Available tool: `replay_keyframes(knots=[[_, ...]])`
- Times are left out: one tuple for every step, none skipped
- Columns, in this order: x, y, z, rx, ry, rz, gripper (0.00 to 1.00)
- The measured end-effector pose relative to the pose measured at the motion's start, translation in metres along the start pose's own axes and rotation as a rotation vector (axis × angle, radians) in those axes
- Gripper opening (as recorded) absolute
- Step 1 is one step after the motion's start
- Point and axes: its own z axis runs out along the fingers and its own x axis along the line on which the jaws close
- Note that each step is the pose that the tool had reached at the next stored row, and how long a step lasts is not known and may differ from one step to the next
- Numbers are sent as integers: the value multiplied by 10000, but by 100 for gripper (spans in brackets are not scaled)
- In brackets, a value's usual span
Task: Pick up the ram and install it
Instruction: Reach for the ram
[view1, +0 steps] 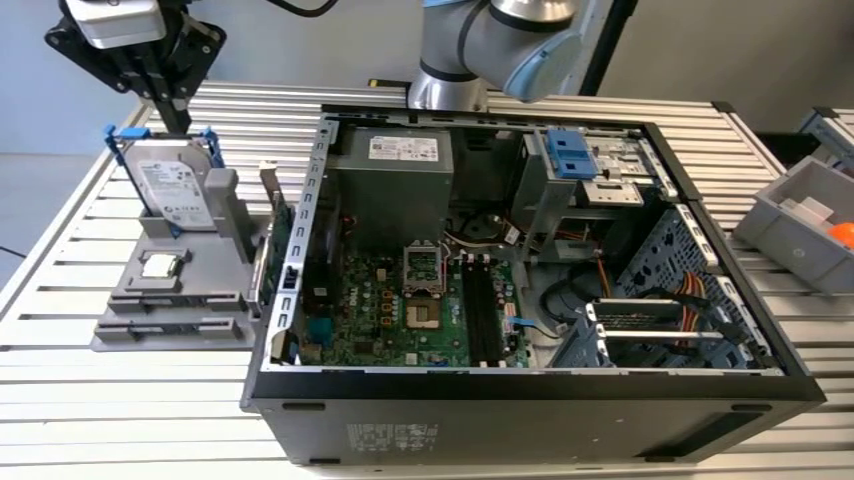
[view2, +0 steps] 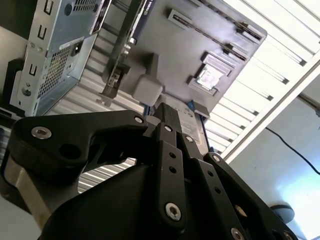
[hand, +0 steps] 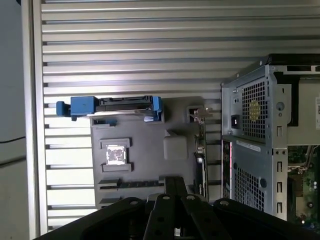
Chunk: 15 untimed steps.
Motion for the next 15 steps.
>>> replay_keyframes(knots=[[4,0,1,-1,-1,-1,0],[7,0,1,-2,-1,-2,0],[10,1,0,0,3,-2,0],[14,0,1,-1,1,-3,0],[18,0,0,-1,2,-2,0],[22,0,0,0,3,-2,0],[26,0,0,-1,3,-4,0],[30,0,1,-1,2,-4,0],[34,1,0,-1,4,-4,0],[39,1,0,-1,4,-4,0],[44,1,-1,0,6,-4,0],[50,0,0,0,4,-4,0],[56,0,0,-1,4,-5,0],[63,0,-1,0,6,-5,0],[71,-1,-1,0,5,-6,0]])
